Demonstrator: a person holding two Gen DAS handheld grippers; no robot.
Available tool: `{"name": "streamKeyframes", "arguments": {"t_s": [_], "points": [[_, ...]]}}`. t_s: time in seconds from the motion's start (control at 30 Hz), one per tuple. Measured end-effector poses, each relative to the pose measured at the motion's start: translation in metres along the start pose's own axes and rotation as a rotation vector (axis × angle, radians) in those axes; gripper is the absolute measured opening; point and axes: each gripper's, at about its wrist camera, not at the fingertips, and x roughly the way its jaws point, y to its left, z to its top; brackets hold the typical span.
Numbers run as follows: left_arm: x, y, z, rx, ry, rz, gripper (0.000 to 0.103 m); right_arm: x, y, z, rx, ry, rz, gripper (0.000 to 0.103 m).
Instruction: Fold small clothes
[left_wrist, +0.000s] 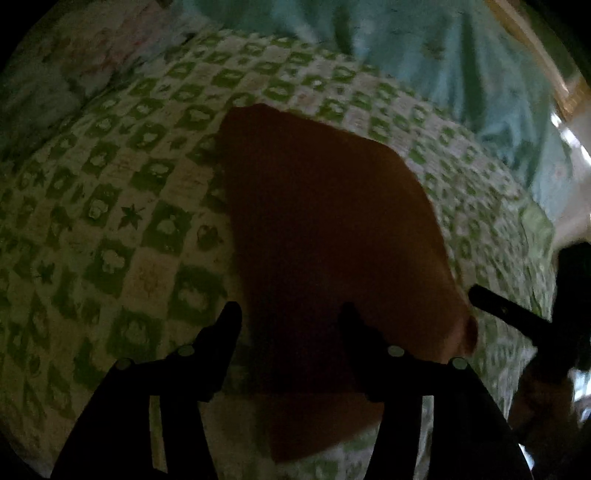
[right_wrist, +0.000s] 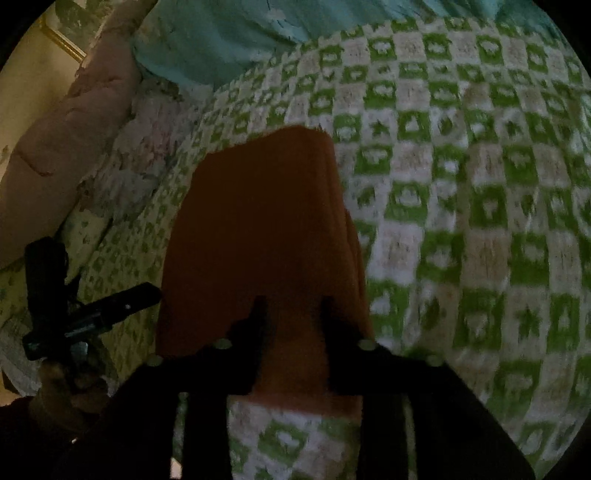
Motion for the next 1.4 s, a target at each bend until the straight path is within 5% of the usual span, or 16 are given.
{"name": "streamKeyframes", "arguments": {"t_s": [0.2, 0.27, 0.3, 0.47, 0.63, 0.8, 0.9, 0.93, 0.97, 1.17, 1.4], "points": [[0.038, 0.02, 0.029, -0.106, 0.043, -0.003, 0.058, 0.02, -0.002, 0.016, 0.004, 0.016, 0.018, 0.037], [0.05, 0.022, 0.038, -0.108, 0.045, -0.017, 0.048, 0.031, -0.009, 0.018, 0.022, 0.031, 0.01, 0.037], [0.054, 0.02, 0.042, -0.107, 0.043, -0.027, 0.035, 0.036, -0.013, 0.019, 0.036, 0.036, 0.011, 0.037], [0.058, 0.005, 0.049, -0.052, 0.016, 0.005, 0.024, 0.052, -0.025, 0.022, 0.063, 0.056, 0.015, 0.035], [0.061, 0.034, 0.058, -0.184, 0.022, -0.074, 0.056, 0.048, -0.026, 0.022, 0.07, 0.058, 0.036, 0.035], [0.066, 0.06, 0.089, -0.292, -0.009, -0.09, 0.059, 0.045, -0.024, 0.019, 0.069, 0.062, 0.033, 0.036], [0.081, 0.061, 0.116, -0.28, -0.011, -0.074, 0.051, 0.046, -0.022, 0.02, 0.063, 0.067, 0.021, 0.037], [0.085, 0.059, 0.124, -0.264, -0.023, -0.069, 0.02, 0.045, -0.02, 0.021, 0.061, 0.068, 0.016, 0.037], [0.088, 0.056, 0.133, -0.239, -0.03, -0.062, 0.006, 0.045, -0.019, 0.022, 0.058, 0.068, 0.015, 0.037], [0.095, 0.034, 0.155, -0.093, -0.054, 0.109, 0.003, 0.052, -0.017, 0.023, 0.007, 0.086, -0.01, 0.036], [0.055, 0.016, 0.125, -0.027, -0.061, 0.096, 0.016, 0.029, -0.012, 0.023, 0.031, 0.04, 0.016, 0.037]]}}
